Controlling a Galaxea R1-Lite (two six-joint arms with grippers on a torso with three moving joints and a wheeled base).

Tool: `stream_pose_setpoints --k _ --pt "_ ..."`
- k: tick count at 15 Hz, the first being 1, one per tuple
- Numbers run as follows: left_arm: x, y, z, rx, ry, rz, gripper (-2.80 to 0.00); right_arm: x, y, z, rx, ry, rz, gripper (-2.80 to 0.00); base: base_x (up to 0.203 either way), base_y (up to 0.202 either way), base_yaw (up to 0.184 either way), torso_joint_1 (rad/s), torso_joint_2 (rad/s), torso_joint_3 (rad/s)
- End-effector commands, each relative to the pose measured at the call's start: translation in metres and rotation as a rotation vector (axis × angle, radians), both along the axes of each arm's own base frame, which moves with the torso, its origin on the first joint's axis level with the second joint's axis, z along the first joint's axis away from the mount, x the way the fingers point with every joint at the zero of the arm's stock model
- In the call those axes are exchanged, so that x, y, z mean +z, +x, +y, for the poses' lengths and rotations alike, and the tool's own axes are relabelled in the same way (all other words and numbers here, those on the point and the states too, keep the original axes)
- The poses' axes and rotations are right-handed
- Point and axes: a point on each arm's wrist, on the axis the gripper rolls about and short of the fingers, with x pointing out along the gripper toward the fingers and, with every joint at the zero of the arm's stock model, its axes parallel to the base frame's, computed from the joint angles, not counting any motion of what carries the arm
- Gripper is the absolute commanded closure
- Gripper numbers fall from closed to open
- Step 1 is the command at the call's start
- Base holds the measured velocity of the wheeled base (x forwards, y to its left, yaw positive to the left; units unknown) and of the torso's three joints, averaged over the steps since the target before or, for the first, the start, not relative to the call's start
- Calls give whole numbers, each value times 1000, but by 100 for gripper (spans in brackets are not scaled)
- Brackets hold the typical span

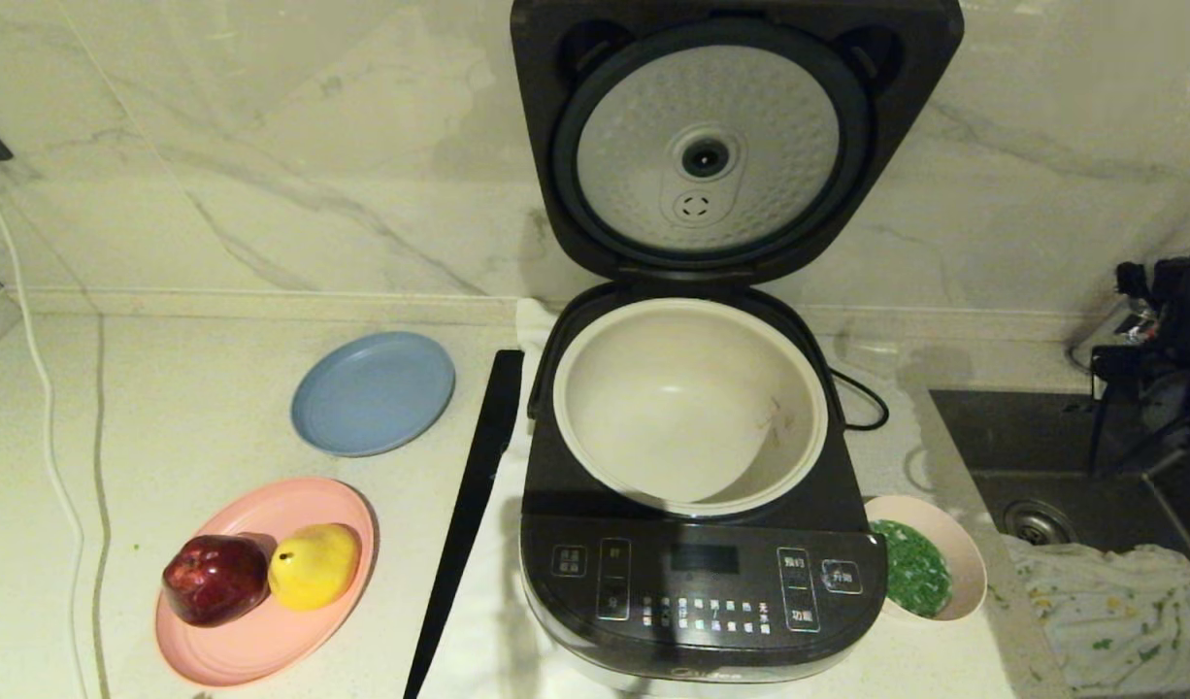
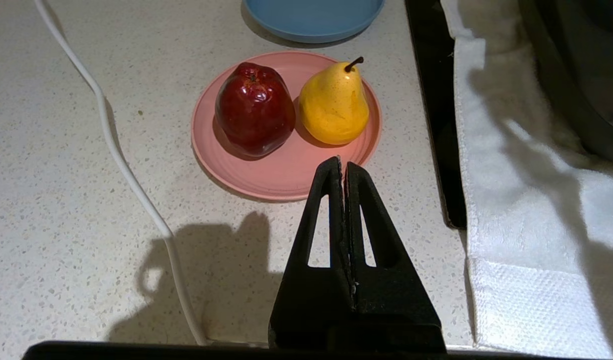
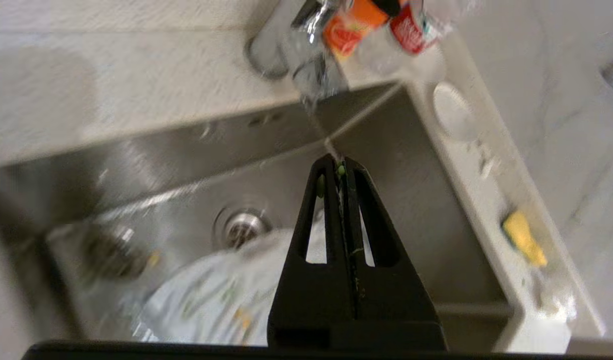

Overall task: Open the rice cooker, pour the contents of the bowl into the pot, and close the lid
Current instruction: Turn on the tap

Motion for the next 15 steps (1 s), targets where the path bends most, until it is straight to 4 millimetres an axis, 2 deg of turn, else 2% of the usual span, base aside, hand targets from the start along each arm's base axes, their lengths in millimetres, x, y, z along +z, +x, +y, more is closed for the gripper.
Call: stream_pose_setpoints --k 1,4,10,15 --pt "0 0 0 0 0 -2 0 -26 23 -12 -20 -45 20 0 0 0 0 0 0 0" --pt "0 0 0 0 0 0 0 -25 38 -23 -33 -138 -20 0 0 0 0 0 0 0" --pt "0 0 0 1 0 -1 0 -21 60 -37 -58 -179 -36 0 0 0 0 0 0 0" --pt "0 0 0 0 0 0 0 -33 73 -51 -63 -177 -21 0 0 0 0 0 0 0"
